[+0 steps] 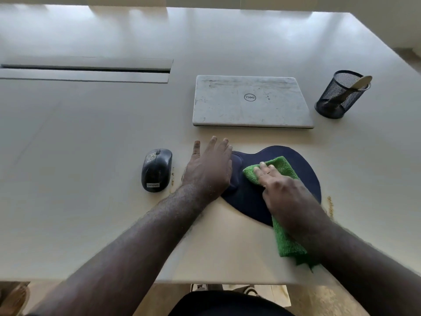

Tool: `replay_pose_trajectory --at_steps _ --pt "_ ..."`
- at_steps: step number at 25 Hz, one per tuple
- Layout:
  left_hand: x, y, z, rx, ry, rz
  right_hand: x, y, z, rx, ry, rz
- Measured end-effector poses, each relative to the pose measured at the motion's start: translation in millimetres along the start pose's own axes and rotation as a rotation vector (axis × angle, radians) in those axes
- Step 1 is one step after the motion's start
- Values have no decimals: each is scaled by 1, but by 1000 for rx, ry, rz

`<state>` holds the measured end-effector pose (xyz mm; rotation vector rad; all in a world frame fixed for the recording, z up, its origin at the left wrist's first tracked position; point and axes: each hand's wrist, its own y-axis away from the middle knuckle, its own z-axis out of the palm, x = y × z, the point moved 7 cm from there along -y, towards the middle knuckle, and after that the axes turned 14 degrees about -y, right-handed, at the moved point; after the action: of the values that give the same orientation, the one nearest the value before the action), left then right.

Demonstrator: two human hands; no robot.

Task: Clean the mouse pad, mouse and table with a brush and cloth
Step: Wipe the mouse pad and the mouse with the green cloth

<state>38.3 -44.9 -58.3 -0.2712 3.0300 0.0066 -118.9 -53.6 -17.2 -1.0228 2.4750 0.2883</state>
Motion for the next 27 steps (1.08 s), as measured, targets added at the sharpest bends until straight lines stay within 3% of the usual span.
replay_pose_trajectory --at_steps 3,5,7,9,12,14,16,22,27 --pt "1 5 -16 28 103 11 -8 -6 -11 -29 -197 -10" --pt "-13 16 -45 206 275 -14 -6 -10 -35 63 -313 19" --pt "-53 35 -72 389 447 -141 -7 -19 -58 157 -369 17" --pt "-108 57 -78 427 527 -291 -21 -29 -71 194 -381 -6" --pt "-171 84 -46 81 503 -359 -65 -50 -66 141 -364 -94" --pt "-186 93 -19 -165 451 -296 -104 -67 -47 73 -276 -152" --pt "-187 91 -2 -278 383 -209 -142 -88 -20 -17 -174 -214" --pt "-184 75 13 -342 342 -119 -190 -135 37 -231 146 -240" --pt "-184 74 13 -331 326 -109 -192 -143 50 -280 154 -267"
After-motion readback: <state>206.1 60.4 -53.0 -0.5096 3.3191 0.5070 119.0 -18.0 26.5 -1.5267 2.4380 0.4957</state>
